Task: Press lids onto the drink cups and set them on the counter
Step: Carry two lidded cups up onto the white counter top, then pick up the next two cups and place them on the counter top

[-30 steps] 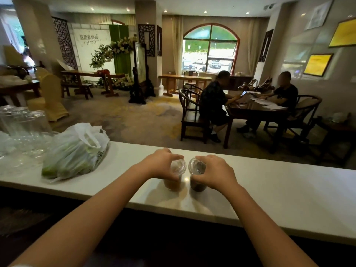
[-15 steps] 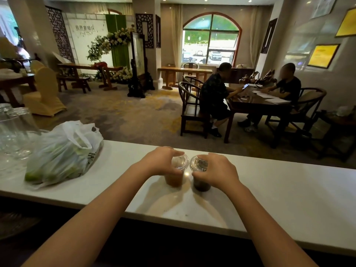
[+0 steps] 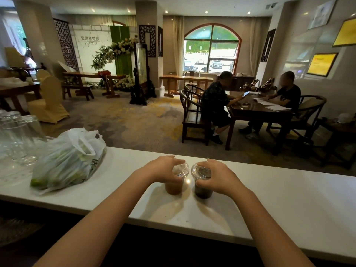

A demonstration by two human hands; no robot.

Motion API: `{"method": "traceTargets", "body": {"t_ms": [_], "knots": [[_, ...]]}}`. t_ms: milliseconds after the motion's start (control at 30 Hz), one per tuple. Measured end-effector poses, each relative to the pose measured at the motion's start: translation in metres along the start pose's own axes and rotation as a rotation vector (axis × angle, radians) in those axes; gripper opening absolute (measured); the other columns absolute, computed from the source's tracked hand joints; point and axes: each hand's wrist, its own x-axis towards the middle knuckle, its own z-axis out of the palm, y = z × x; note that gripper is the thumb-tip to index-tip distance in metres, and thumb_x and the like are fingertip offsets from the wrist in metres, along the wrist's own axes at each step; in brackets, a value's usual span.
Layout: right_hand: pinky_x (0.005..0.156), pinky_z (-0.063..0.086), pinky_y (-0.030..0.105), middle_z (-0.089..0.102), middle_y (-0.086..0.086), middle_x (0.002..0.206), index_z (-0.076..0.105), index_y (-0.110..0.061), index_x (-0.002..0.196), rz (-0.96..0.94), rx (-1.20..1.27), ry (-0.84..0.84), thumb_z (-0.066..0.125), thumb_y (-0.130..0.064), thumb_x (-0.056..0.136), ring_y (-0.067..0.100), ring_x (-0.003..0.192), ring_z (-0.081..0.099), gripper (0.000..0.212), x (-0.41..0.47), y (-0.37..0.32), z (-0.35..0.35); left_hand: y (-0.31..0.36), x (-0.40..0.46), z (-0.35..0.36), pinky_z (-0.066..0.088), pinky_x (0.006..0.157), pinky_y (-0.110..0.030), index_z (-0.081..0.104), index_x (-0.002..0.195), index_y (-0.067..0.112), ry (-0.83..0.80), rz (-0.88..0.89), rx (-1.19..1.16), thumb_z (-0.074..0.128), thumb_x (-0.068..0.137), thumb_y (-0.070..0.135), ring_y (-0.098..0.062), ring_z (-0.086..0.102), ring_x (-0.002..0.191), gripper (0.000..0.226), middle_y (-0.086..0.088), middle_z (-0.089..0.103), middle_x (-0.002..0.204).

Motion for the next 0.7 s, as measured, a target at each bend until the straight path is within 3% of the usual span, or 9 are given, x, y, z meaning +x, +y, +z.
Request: {"method": "traceTargets", "body": {"t_ms": [100,200,300,367,433,700], "knots": [[0.106,0.033,0.041,0.035,0.0,0.148,0.042,-0.032,0.135,-0.027,-0.098,0.069,0.064,-0.055,0.075,0.02,0.135,0.029,0.068,-0.01,-0.003,-0.005,0.007,-0.012,0.001,0.025,0.112,-0.046,0.022,0.146,0.033,0.069,-0.005,0.112,0.056,0.082,0.053,-0.022,0.011,0.144,0.075,-0.005,0.015,0.157],[0.1,0.035,0.035,0.05,-0.001,0.136,0.051,-0.026,0.129,-0.096,-0.2,0.281,0.055,-0.05,0.085,0.017,0.124,0.041,0.05,-0.035,-0.015,-0.011,0.02,-0.037,0.005,0.03,0.109,-0.042,0.031,0.143,0.026,0.307,0.036,0.16,0.05,0.086,0.051,-0.021,0.023,0.14,0.065,-0.005,0.028,0.152],[0.086,0.044,0.034,0.064,0.0,0.111,0.063,-0.021,0.114,-0.183,-0.282,0.432,0.055,-0.041,0.087,0.018,0.1,0.055,0.034,-0.068,-0.026,-0.007,0.032,-0.067,0.018,0.048,0.076,-0.035,0.06,0.117,0.018,0.531,0.135,0.169,0.046,0.087,0.041,-0.024,0.058,0.103,0.04,-0.005,0.063,0.112],[0.079,0.047,0.035,0.067,0.002,0.101,0.066,-0.019,0.105,-0.205,-0.328,0.466,0.059,-0.037,0.085,0.02,0.089,0.059,0.028,-0.092,-0.029,0.002,0.037,-0.091,0.031,0.044,0.055,-0.031,0.066,0.093,0.015,0.632,0.194,0.166,0.04,0.083,0.039,-0.023,0.062,0.074,0.036,-0.002,0.065,0.082],[0.074,0.049,0.036,0.069,0.006,0.096,0.068,-0.014,0.1,-0.189,-0.371,0.483,0.064,-0.033,0.082,0.023,0.083,0.061,0.026,-0.118,-0.031,0.015,0.039,-0.114,0.049,0.042,0.052,-0.028,0.067,0.091,0.015,0.654,0.2,0.15,0.041,0.081,0.038,-0.022,0.061,0.067,0.037,-0.002,0.066,0.077],[0.078,0.05,0.041,0.067,0.011,0.1,0.068,-0.007,0.104,-0.025,-0.391,0.52,0.073,-0.024,0.074,0.028,0.09,0.063,0.035,-0.241,-0.017,0.087,0.055,-0.204,0.153,0.05,0.069,-0.035,0.068,0.103,0.011,0.481,0.186,0.043,0.044,0.082,0.04,-0.022,0.065,0.082,0.043,-0.004,0.069,0.092]]}}
